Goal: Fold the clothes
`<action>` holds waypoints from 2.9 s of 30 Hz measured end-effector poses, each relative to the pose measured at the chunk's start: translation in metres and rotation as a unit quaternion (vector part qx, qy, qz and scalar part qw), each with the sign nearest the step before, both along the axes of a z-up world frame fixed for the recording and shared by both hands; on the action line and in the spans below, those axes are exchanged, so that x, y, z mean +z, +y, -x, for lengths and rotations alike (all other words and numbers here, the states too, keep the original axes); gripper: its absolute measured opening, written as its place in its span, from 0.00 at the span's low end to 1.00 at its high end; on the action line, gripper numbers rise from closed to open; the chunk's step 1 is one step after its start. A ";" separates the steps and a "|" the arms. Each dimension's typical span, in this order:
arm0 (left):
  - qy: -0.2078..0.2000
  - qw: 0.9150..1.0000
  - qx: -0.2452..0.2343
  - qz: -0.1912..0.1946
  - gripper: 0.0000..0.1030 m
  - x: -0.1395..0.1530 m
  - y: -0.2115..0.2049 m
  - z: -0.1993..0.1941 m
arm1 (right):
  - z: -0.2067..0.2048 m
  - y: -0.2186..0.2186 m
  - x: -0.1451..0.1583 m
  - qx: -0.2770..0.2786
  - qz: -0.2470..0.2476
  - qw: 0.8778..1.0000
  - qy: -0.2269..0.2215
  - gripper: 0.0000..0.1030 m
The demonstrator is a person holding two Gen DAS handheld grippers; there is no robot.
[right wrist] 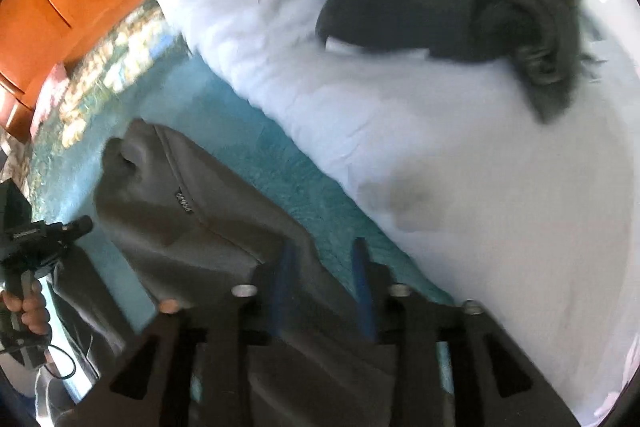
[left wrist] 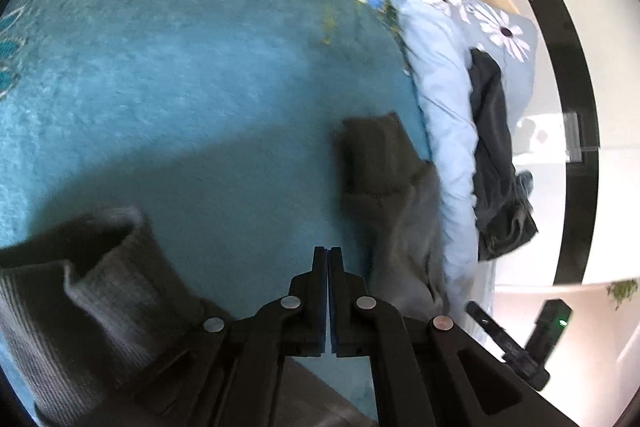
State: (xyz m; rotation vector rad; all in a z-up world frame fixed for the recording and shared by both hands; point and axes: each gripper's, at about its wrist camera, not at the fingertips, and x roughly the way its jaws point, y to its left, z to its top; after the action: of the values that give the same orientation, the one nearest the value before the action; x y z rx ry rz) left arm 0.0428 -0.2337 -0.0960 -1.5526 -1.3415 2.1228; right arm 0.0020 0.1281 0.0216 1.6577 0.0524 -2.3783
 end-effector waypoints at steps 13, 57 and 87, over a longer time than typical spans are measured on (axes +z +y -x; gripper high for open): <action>-0.009 1.000 -0.005 -0.024 0.10 0.022 0.027 -0.021 | -0.111 -0.002 -0.057 0.082 0.056 0.986 -0.131 0.29; -0.024 0.979 -0.193 0.063 0.52 0.095 0.239 -0.158 | -0.241 0.305 0.018 -0.249 0.019 0.967 -0.060 0.38; -0.072 0.946 -0.290 0.128 0.52 0.085 0.305 -0.249 | -0.217 0.301 0.017 -0.212 -0.067 0.971 -0.086 0.05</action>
State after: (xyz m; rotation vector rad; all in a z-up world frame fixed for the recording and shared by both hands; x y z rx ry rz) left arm 0.2917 0.0708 -0.0110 -1.9309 -0.5357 1.8758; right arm 0.2194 0.4291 0.0389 2.1134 -0.1962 -2.5595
